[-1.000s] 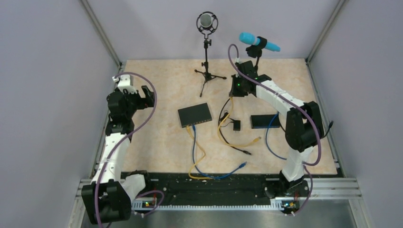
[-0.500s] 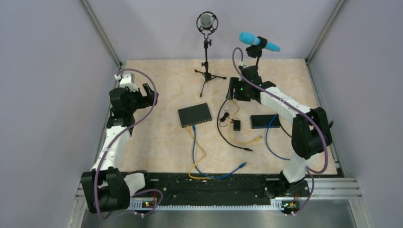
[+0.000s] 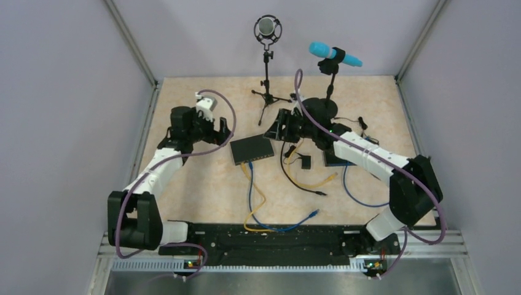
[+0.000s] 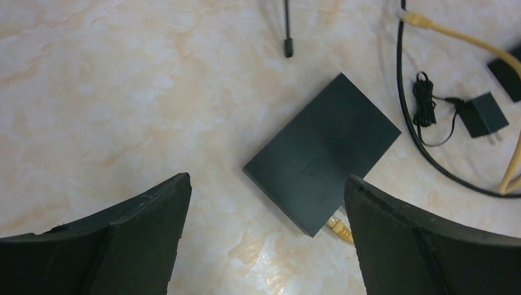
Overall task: Pull the plug from the switch port
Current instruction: Pull the connector from the switch port.
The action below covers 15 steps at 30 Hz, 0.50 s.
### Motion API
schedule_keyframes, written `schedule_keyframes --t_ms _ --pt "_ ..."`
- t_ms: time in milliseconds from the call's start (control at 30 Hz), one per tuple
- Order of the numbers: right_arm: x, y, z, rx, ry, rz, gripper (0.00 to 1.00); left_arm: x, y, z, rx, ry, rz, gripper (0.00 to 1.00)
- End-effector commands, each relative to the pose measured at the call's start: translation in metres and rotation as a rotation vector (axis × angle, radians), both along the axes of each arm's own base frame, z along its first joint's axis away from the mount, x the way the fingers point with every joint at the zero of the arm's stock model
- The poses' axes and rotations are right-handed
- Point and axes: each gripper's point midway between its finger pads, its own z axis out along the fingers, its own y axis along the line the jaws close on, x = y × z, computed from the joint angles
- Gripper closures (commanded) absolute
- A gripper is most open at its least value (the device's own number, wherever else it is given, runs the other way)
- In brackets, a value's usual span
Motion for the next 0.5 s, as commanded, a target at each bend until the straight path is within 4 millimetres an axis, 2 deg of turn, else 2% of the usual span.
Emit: schedule_keyframes --t_ms 0,233,300,467 --pt "-0.012 0.037 -0.013 0.134 0.090 0.044 0.46 0.005 -0.017 -0.005 0.186 -0.074 -0.150 0.01" --pt "-0.024 0.068 -0.059 0.137 0.202 0.091 0.53 0.006 -0.029 -0.032 0.308 -0.086 -0.314 0.01" --pt "-0.025 0.072 -0.074 0.140 0.241 0.080 0.53 0.006 -0.032 -0.039 0.329 -0.056 -0.348 0.01" --pt "-0.023 0.080 -0.094 0.154 0.287 0.071 0.55 0.005 -0.045 -0.057 0.366 -0.017 -0.434 0.01"
